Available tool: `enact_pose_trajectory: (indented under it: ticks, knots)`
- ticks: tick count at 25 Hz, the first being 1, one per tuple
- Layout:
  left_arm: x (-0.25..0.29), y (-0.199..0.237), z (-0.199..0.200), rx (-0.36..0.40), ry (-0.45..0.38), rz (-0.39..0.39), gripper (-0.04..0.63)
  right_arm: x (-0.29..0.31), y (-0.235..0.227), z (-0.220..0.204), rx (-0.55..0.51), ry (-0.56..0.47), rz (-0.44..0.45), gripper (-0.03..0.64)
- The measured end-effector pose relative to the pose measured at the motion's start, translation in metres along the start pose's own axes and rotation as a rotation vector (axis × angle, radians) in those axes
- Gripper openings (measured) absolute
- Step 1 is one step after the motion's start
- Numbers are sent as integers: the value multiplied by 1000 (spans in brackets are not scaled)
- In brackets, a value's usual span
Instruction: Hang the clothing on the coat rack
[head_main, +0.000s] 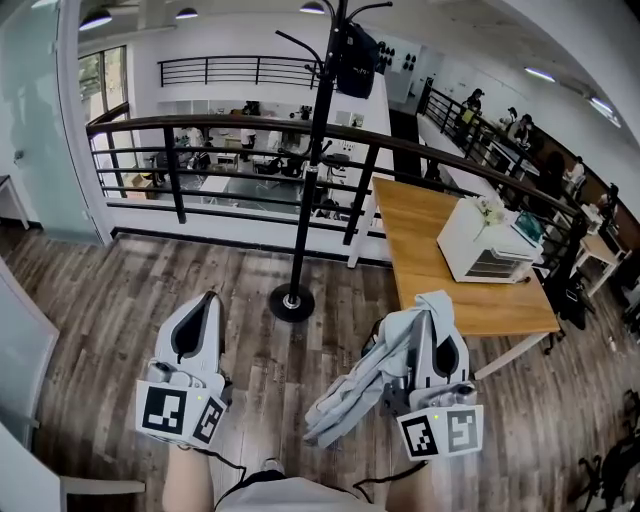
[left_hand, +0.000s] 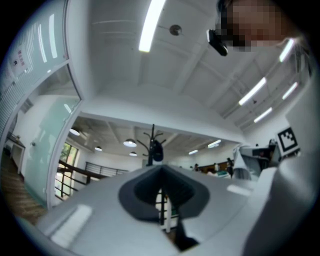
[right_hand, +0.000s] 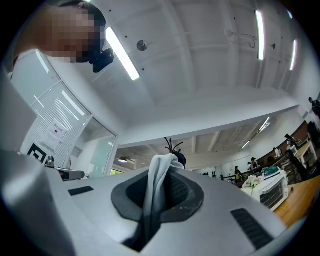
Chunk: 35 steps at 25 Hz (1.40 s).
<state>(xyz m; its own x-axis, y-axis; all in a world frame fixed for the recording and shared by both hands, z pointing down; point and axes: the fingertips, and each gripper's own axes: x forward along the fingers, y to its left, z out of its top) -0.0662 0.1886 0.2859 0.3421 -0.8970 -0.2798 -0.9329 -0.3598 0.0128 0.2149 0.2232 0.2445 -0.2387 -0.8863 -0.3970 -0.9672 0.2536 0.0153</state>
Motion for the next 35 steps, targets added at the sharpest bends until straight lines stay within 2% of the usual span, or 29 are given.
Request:
enact_pose_trajectory:
  ticks: [15,27,35]
  knots:
    - [42,46,-33,-9,54,-18,9,56,6,-28,11,-4,-18,8]
    - [139,85,-57,3,41,29,9,161,-26,-67,23,-23,20,8]
    - [210,95,-63,21,34,59,9,232,-61,-83,40,-38,51,8]
